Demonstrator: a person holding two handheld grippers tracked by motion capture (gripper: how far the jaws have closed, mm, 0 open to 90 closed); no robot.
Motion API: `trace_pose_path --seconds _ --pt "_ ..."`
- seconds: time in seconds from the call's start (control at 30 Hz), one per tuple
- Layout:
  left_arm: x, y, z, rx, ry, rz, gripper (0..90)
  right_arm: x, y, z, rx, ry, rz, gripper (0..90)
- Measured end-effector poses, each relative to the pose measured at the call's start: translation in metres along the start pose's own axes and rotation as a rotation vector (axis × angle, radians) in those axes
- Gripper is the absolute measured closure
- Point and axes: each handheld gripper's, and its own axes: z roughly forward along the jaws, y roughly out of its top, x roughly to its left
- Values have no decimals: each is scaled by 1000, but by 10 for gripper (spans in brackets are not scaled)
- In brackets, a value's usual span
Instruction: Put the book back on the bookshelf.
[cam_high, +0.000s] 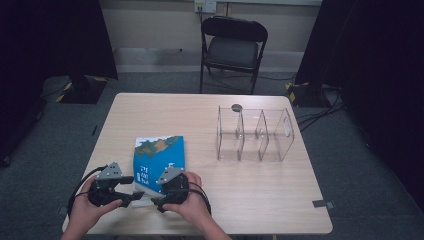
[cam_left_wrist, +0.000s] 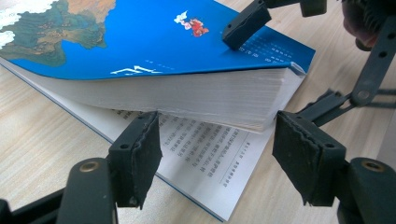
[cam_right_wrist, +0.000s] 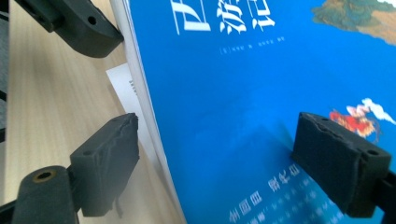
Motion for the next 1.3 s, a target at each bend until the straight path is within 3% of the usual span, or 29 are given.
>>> trace_pose_path --seconds 0.1,0.2,0.47,0.57,0.63,0.7,0.77,0.83,0.93,0.97,1.07,1.13,1.17,1.3 --pt "0 0 0 6 3 3 323 3 2 4 3 -25 -32 158" --pt "0 0 0 2 -1 -1 323 5 3 5 -11 -55 -50 254" --pt "2 -2 1 6 -1 -6 322 5 5 4 0 -55 -89 338" --pt "2 -6 5 17 4 3 309 6 6 0 -7 -40 -71 473" --pt "3 -7 5 20 -5 3 291 6 6 -1 -10 -36 -72 505" --pt "2 -8 6 10 -8 -3 275 7 8 -2 -13 -44 -106 556" --pt "3 -9 6 13 -8 31 243 9 9 -4 -7 -50 -109 604" --pt "2 -9 7 14 -10 43 231 9 10 -5 -3 -53 -106 625" --pt "1 -11 10 19 -17 30 226 10 11 -7 -2 -58 -115 646" --pt "1 -11 11 37 -15 55 222 9 12 -8 -4 -59 -110 666" --pt "0 -12 14 45 -27 62 222 9 13 -10 -7 -59 -111 676" --pt "0 -13 13 38 -37 57 222 9 14 -12 -8 -66 -101 690" --pt "-1 -13 14 21 -42 35 222 9 14 -12 -5 -68 -98 693" --pt "1 -14 12 11 -52 40 201 5 18 -20 1 -83 -78 717"
